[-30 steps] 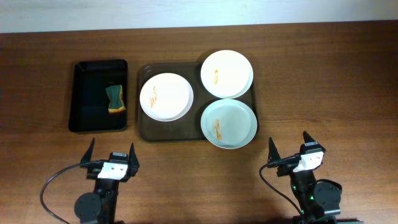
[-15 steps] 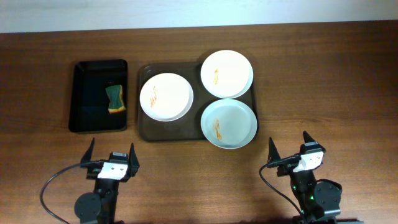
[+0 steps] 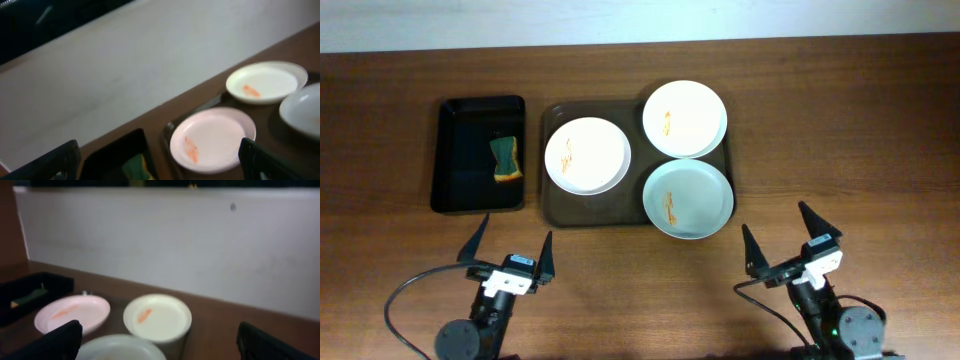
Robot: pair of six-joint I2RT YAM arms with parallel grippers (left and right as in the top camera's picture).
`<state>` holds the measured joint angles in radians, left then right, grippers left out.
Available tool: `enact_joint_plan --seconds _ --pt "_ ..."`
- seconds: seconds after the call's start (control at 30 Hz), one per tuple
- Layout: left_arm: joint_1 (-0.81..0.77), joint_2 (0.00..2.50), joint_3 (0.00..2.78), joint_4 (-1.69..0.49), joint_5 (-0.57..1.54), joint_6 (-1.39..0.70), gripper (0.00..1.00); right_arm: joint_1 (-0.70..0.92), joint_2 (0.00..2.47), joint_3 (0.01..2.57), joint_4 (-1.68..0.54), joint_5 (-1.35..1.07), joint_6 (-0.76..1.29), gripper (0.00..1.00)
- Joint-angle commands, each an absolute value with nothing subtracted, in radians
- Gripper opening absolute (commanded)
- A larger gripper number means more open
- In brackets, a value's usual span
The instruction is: Clean dirty plates on tray and stack at the side
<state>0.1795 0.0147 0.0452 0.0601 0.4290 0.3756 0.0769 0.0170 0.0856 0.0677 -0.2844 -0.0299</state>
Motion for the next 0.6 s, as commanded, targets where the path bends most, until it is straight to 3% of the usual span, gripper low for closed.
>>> enact_joint_plan --seconds 0.0,0.27,0.57 --pt "0.185 0.066 0.162 0.067 0.457 0.299 0.99 0.085 0.081 0.206 0.073 -0.351 -0.057 0.98" --pt "0.186 0.471 0.554 -0.052 0.461 0.300 0.99 0.085 0.588 0.654 -0.116 -0.460 -0.056 0.98" --pt "0.186 1.163 1.285 -0.714 0.423 0.304 0.99 0.085 1.183 1.294 -0.651 -0.510 -0.047 0.98"
